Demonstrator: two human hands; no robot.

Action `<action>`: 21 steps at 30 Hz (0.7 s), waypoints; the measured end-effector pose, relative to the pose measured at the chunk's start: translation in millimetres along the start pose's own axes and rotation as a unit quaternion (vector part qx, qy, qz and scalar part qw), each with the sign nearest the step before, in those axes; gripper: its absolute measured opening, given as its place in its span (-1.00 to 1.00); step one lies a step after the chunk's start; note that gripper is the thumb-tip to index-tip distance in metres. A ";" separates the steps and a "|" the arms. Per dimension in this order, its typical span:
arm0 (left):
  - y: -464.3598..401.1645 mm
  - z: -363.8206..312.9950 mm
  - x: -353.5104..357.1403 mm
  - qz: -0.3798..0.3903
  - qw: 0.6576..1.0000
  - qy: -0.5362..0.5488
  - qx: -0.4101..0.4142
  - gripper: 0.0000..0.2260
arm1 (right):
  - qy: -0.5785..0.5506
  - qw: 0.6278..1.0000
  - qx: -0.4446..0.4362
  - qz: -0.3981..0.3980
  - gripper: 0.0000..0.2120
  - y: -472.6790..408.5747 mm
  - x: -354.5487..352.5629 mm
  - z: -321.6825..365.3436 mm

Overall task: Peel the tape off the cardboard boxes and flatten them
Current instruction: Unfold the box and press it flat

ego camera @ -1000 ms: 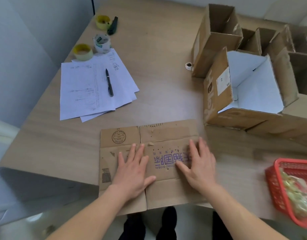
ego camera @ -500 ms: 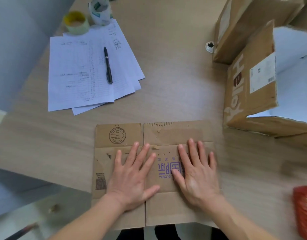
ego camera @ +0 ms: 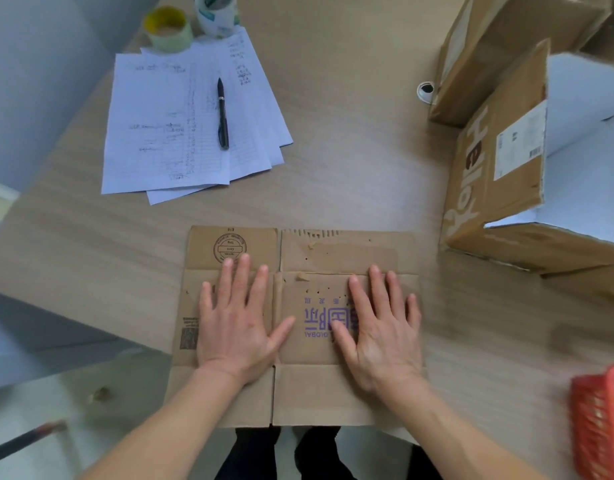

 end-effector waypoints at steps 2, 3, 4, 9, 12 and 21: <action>-1.6 1.5 -4.0 0.003 0.999 0.005 -0.049 -0.20 | 0.006 1.000 -0.002 0.015 -0.29 -0.4 -0.2 0.1; 0.2 3.3 -7.0 0.007 0.996 0.016 -0.082 -0.19 | 0.008 0.999 -0.004 0.032 -0.29 0.3 -0.4 0.8; 3.5 6.7 -9.4 0.015 0.992 0.031 -0.123 -0.18 | 0.008 0.999 -0.005 0.046 -0.29 0.8 -1.3 1.6; 42.3 30.9 6.0 0.072 0.973 0.014 -0.217 -0.15 | -0.005 0.995 -0.100 0.011 -0.39 -12.5 -19.0 31.1; 48.9 31.9 7.6 0.075 0.974 0.004 -0.213 -0.20 | -0.015 0.974 -0.223 0.024 -0.42 -36.5 -10.1 73.0; 46.8 29.7 8.1 0.071 0.974 0.006 -0.213 -0.19 | -0.002 0.983 -0.185 0.017 -0.31 -72.6 13.9 75.0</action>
Point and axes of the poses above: each hand's wrist, its own y-axis away from the middle knuckle, its own x-axis out of the palm, z = x × y, the point moved 5 cm from there along -y, towards the middle knuckle, and after that the axes turned 8 degrees about -x, right-handed, at the moved point
